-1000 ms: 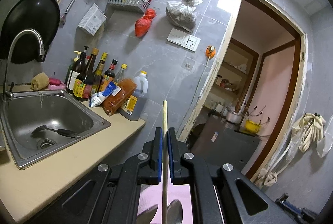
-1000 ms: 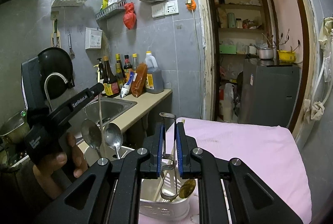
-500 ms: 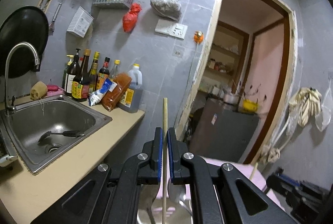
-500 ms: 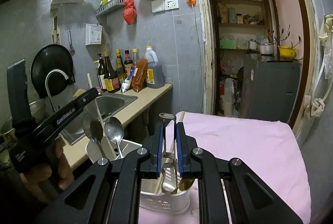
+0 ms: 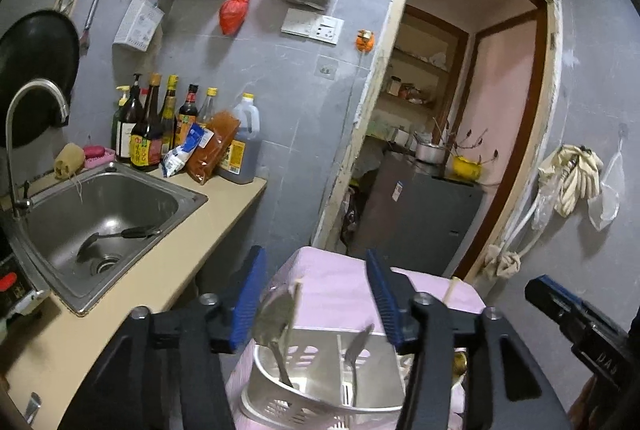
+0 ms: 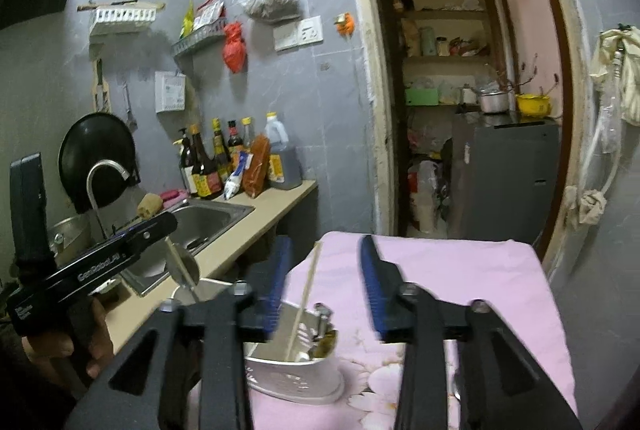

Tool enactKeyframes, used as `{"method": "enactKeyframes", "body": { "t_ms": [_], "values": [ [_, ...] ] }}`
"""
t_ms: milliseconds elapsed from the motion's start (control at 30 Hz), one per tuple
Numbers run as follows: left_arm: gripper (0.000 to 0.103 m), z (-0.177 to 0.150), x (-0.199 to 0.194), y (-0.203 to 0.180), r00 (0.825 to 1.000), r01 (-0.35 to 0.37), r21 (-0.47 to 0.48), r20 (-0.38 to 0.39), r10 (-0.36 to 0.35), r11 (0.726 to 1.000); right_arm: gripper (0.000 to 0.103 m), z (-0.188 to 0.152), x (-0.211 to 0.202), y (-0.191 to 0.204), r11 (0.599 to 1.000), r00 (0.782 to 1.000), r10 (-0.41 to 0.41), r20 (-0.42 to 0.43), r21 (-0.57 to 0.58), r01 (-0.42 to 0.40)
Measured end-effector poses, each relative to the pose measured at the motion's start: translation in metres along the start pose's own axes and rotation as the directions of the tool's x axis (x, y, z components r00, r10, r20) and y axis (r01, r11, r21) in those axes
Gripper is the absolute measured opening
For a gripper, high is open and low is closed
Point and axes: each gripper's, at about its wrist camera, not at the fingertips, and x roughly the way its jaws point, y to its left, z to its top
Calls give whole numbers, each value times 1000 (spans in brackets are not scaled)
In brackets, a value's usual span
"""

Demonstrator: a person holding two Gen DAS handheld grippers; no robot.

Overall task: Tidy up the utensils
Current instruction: 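Open both tools to release the chopstick and tongs into the caddy, then move both open tools back to the fork, spoon and chopsticks on the table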

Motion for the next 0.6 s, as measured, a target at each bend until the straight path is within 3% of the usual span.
{"method": "enactKeyframes", "body": {
  "t_ms": [67, 233, 333, 433, 600],
  "values": [
    [73, 2, -4, -9, 1000, 4, 19, -1, -4, 1000, 45, 3, -9, -9, 1000, 1000, -20, 11, 13, 20],
    [91, 4, -14, -35, 1000, 19, 71, -25, -18, 997, 65, 9, -35, -35, 996, 996, -79, 42, 40, 78],
    [97, 2, -21, -57, 1000, 23, 121, -16, -21, 992, 84, 10, -51, -53, 991, 990, -125, 66, 46, 122],
    [100, -2, -26, -80, 999, 33, 161, 2, -34, 986, 96, 9, -65, -71, 984, 981, -178, 83, 39, 175],
    [101, -15, -29, -118, 997, 79, 196, 7, -82, 977, 100, 7, -86, -100, 969, 964, -248, 92, 23, 247]
  ]
}}
